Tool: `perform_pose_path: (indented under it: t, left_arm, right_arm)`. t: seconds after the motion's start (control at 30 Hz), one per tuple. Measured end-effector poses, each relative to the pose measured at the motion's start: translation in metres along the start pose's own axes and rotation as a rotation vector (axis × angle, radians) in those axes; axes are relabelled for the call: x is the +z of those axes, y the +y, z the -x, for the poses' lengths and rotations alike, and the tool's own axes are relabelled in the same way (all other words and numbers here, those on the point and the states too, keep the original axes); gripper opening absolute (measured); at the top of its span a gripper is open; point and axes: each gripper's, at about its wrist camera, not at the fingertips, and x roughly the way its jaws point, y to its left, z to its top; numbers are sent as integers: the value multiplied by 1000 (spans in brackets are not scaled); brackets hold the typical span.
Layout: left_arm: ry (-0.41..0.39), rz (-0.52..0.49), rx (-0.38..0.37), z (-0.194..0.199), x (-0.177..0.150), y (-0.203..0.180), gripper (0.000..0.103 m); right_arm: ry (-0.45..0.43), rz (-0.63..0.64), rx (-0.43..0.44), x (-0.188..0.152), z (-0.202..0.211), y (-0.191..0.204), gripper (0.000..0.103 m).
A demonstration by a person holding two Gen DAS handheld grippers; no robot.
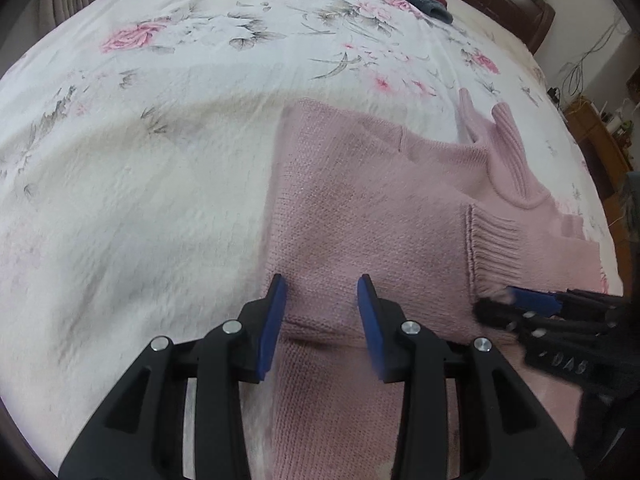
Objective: Fold small clothes
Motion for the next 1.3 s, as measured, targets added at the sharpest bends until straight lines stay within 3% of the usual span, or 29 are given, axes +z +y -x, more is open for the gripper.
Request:
perform_pose_path:
  t: [0.03, 0.1, 0.33, 0.5, 0.7, 0.9, 0.97, 1.03, 1.17, 1.3]
  left_arm:
    - [-2, -10, 7, 0, -1, -1, 37]
    - [-4, -22, 16, 0, -1, -3, 37]
    - [-8, -6, 16, -3, -2, -2, 37]
    - [-9, -10, 26, -4, -2, -3, 37]
    - [-2, -27, 41, -6, 0, -6, 38]
    - [14, -53, 54, -7, 2, -10, 38]
    - [22, -50, 53, -6, 5, -10, 38]
    - [20, -48, 66, 1, 8, -13, 38]
    - [-59, -71, 45, 24, 13, -32, 39]
    - [-66, -133, -18, 27, 15, -70, 43]
  right_arm:
    - [-7, -6, -9, -1, 3, -7, 15]
    - [-23, -74, 104, -6, 16, -29, 14]
    - [-144, -280, 265, -39, 75, -122, 13]
    - [-205, -387, 258, -58, 107, -191, 13]
    - [-157, -476, 237, -81, 95, -247, 13]
    - [-41, -521, 272, -102, 47, -266, 15]
    - [-59, -508, 271, -107, 51, -267, 18]
    - [-78, -497, 202, -111, 63, -265, 25]
    - [-181, -429, 84, -108, 97, -254, 25]
    - [-201, -332, 85, -92, 103, -229, 25]
